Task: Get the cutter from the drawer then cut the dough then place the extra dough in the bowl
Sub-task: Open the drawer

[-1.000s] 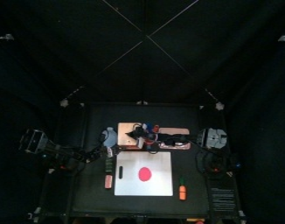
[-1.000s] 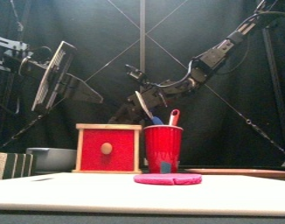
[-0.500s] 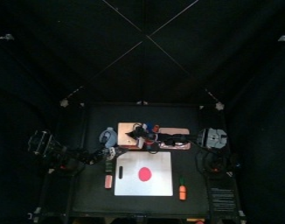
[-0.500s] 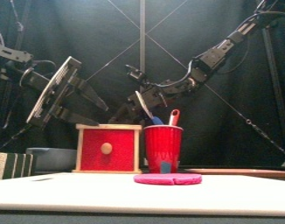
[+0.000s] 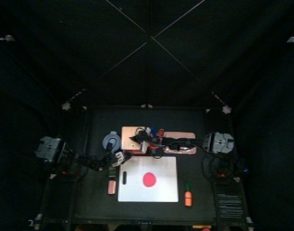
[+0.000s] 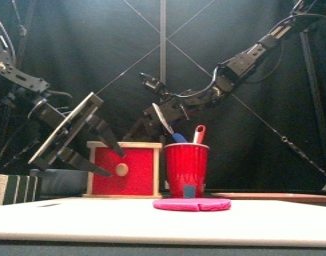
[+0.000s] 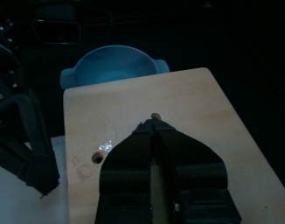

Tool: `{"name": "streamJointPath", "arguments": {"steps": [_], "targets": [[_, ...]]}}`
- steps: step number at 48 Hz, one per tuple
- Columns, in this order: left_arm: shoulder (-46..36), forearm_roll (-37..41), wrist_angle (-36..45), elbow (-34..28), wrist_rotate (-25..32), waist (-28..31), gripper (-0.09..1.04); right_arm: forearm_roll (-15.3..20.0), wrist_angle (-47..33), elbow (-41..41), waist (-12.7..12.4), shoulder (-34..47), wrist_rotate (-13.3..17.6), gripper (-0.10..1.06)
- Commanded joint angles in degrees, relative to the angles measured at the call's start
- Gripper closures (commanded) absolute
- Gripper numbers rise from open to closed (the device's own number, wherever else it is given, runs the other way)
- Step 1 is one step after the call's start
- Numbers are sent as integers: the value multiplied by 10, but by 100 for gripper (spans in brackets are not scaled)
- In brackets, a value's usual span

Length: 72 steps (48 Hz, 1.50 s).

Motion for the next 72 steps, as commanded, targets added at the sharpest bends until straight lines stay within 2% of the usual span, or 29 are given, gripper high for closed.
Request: {"name": "streamJointPath", "arguments": {"steps": [1, 32, 60, 72], "targets": [[7, -6, -4, -18, 6, 3, 18, 0, 4, -10, 3, -11, 0, 91], [17, 4, -21, -30, 54, 56, 19, 1, 7, -18, 9, -3, 0, 91], [47, 20, -20, -50, 55, 71, 20, 4, 12, -18, 11, 2, 1, 91], [47, 18, -18, -45, 55, 69, 31, 4, 13, -20, 14, 4, 1, 91]]}}
